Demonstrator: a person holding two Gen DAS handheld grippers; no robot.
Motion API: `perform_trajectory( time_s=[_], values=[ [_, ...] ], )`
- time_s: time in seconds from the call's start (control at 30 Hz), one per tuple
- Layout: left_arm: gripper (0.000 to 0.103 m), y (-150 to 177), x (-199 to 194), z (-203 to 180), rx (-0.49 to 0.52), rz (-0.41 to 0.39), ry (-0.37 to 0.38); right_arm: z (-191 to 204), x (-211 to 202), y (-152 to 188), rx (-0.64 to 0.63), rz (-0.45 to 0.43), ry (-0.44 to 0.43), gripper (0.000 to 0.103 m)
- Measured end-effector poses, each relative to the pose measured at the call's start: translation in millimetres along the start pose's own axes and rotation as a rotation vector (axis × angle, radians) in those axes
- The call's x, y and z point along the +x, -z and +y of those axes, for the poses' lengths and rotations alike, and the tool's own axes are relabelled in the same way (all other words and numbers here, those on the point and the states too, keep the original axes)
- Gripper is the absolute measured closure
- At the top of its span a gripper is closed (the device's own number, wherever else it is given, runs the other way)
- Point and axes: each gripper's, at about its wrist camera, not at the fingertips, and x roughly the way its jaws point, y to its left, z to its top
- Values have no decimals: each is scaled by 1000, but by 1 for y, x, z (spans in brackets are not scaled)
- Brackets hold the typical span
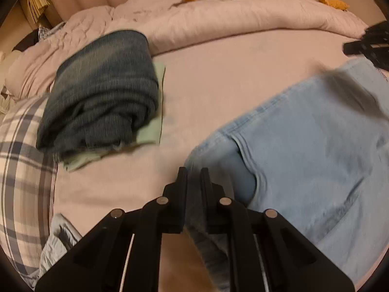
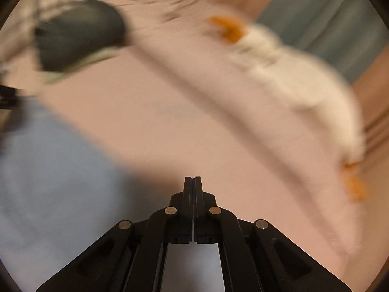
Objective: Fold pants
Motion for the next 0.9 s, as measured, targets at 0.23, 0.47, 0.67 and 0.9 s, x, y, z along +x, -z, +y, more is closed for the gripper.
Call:
perform_trajectory(
  time_s=[0.23, 0.47, 0.67, 0.9],
  values=[
    [90, 6, 12, 27, -72, 35, 15, 10, 16, 19, 16, 24, -97, 57],
    [47, -3, 31, 40, -155, 29, 211, -12, 63, 7, 40, 102, -228, 42],
    [52, -8, 72, 41, -153, 153, 323, -15, 87, 14, 9, 150, -330, 44],
    [75, -9, 50, 22, -80, 98, 187, 45, 58, 19, -257, 126, -105, 97]
  ],
)
